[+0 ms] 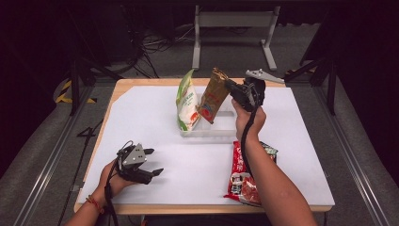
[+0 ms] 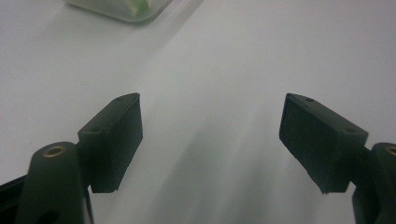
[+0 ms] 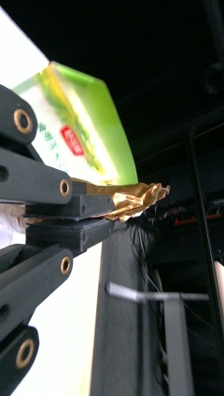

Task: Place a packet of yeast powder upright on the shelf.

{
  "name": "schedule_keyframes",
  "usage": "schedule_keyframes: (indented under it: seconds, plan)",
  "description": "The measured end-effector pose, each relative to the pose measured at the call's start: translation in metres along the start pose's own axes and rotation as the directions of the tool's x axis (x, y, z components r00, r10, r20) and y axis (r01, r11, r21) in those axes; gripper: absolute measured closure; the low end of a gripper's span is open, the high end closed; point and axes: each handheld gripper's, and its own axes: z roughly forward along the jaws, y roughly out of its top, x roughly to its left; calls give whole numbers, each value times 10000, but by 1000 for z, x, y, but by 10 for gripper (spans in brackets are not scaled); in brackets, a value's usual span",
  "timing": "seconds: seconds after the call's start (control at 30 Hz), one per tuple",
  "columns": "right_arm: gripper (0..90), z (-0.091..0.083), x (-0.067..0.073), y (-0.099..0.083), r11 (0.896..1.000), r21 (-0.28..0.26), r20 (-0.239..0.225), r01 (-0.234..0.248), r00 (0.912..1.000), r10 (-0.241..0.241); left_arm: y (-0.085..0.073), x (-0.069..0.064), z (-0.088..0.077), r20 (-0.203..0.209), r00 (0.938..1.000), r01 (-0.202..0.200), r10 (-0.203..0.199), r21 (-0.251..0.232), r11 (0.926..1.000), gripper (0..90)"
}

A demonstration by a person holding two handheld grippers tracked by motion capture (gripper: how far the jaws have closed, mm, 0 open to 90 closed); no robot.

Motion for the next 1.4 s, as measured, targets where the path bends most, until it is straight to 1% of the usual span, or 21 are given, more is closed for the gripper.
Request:
schedule_keyframes:
  seconds: [0.03,0.07,0.1,0.13,0.2,0.33,0.4,0.5,0.57,0.6,0.77,0.83,0.9,1.03,1.07,1.1,1.13,1.17,1.27,1.33,1.4]
  plan:
    - [879,-1,0,0,9999,9,-207,-172,9996,172,0,0,0,8,10000,3,-3,-6,10000,222]
    - [879,-3,4,0,9999,21,-402,-166,9991,167,0,-1,0,4,10000,-14,14,-14,10000,222]
    - [879,-4,7,0,9999,23,-454,-109,9989,110,0,-1,0,-4,10000,-8,8,-4,10000,222]
    - [879,-4,7,0,9999,23,-454,-109,9989,110,0,-1,0,-4,10000,-8,8,-4,10000,223]
    - [878,-7,14,0,10000,15,-620,-33,9981,34,0,0,0,-1,10000,-10,10,12,10000,222]
    - [878,-6,18,-3,9998,157,-752,-142,9970,153,0,-1,0,13,10000,-67,67,22,10000,222]
    - [878,-5,19,-5,9998,208,-508,36,9987,-26,0,-1,0,17,10000,-80,80,26,10000,222]
    - [877,-5,15,-9,9999,125,-78,53,10000,-52,0,-1,-1,21,10000,-48,48,-20,10000,224]
    - [877,-6,9,-11,9999,62,188,-98,9998,97,0,-1,0,33,10000,-20,20,-8,10000,225]
    - [877,-7,6,-12,9998,50,240,-207,9995,206,0,-1,0,32,10000,-51,51,9,10000,225]
    - [875,-14,-4,-20,9991,-127,714,-397,9966,405,0,-1,0,32,9999,-108,108,48,9999,228]
    - [872,-16,-9,-24,9982,-153,737,-578,9955,588,0,-1,1,38,9999,-105,105,77,9999,229]
    - [870,-17,-12,-28,9973,-68,789,-732,9942,735,0,-1,1,46,9999,-117,117,108,9999,229]
    - [870,-25,-16,-32,9953,-331,893,-905,9916,931,0,-2,1,37,9999,-135,135,97,9999,231]
    - [871,-28,-18,-33,9941,-497,976,-962,9901,1006,0,-2,1,40,9999,-134,134,96,9999,232]
    - [871,-28,-18,-33,9941,-497,976,-962,9901,1006,0,-2,1,40,9999,-134,134,96,9999,233]
    - [871,-32,-21,-34,9930,-663,1093,-976,9885,1044,0,-1,1,35,9999,-113,112,90,9999,232]
    - [870,-34,-21,-35,9923,-701,1074,-1019,9882,1091,0,-1,1,57,9999,-105,105,46,9999,233]
    - [870,-33,-20,-37,9939,-612,1112,-920,9889,983,1,-2,2,66,9999,-109,109,86,9999,232]
    - [869,-31,-15,-41,9965,-511,1364,-658,9880,722,1,-2,2,92,9998,-166,165,112,9998,232]
    - [866,-29,-11,-41,9971,-586,1514,-480,9869,564,1,-3,2,81,9998,-179,179,114,9998,232]
